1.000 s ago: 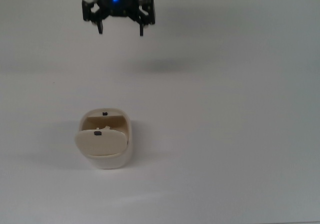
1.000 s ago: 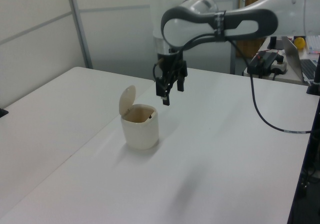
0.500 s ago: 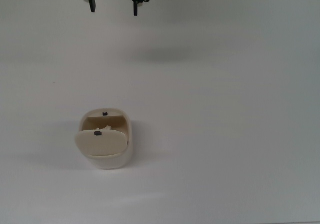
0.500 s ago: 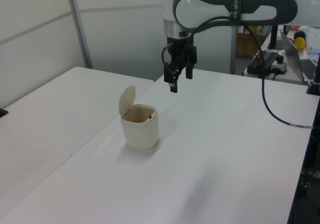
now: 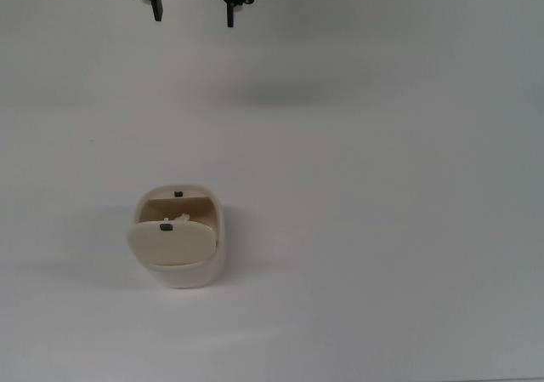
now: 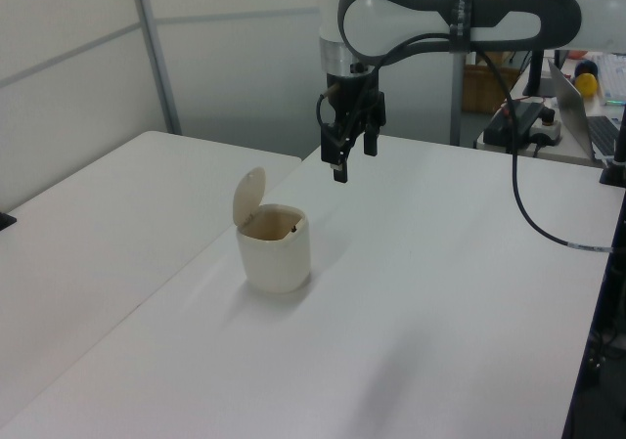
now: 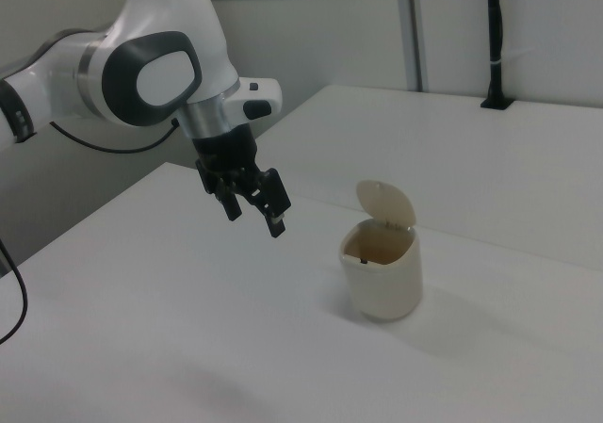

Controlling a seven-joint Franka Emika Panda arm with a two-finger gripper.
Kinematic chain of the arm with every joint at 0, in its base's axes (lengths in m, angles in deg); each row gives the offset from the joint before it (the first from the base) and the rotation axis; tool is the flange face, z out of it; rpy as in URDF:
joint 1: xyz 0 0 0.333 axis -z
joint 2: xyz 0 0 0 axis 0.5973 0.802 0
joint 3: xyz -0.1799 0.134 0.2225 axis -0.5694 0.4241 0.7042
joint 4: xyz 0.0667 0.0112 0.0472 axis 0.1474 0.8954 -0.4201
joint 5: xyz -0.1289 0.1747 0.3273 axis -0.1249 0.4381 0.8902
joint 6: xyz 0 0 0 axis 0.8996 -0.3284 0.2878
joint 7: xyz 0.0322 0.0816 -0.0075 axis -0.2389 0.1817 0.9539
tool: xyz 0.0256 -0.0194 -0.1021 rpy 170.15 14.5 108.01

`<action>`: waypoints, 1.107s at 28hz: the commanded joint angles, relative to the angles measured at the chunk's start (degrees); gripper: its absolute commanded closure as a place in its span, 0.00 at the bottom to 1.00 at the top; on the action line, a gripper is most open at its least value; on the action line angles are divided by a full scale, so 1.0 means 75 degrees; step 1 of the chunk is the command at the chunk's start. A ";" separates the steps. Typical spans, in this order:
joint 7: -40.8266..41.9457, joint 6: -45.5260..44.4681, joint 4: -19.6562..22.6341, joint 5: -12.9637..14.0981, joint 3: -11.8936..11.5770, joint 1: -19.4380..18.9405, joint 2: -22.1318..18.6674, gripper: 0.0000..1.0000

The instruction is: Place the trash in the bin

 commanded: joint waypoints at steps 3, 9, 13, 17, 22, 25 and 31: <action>-0.0004 -0.0185 0.0041 -0.0018 -0.0046 -0.0007 -0.0054 0.00; 0.0008 -0.0161 0.0064 -0.0018 -0.0058 -0.0007 -0.0019 0.00; 0.0008 -0.0161 0.0064 -0.0018 -0.0058 0.0028 -0.0019 0.00; 0.0008 -0.0149 0.0064 -0.0018 -0.0058 0.0075 -0.0019 0.00; 0.0008 -0.0149 0.0053 -0.0018 -0.0058 0.0087 -0.0031 0.00; -0.0004 -0.0161 0.0041 -0.0018 -0.0070 0.0087 -0.0031 0.00; -0.0004 -0.0161 0.0052 -0.0018 -0.0058 0.0087 -0.0031 0.00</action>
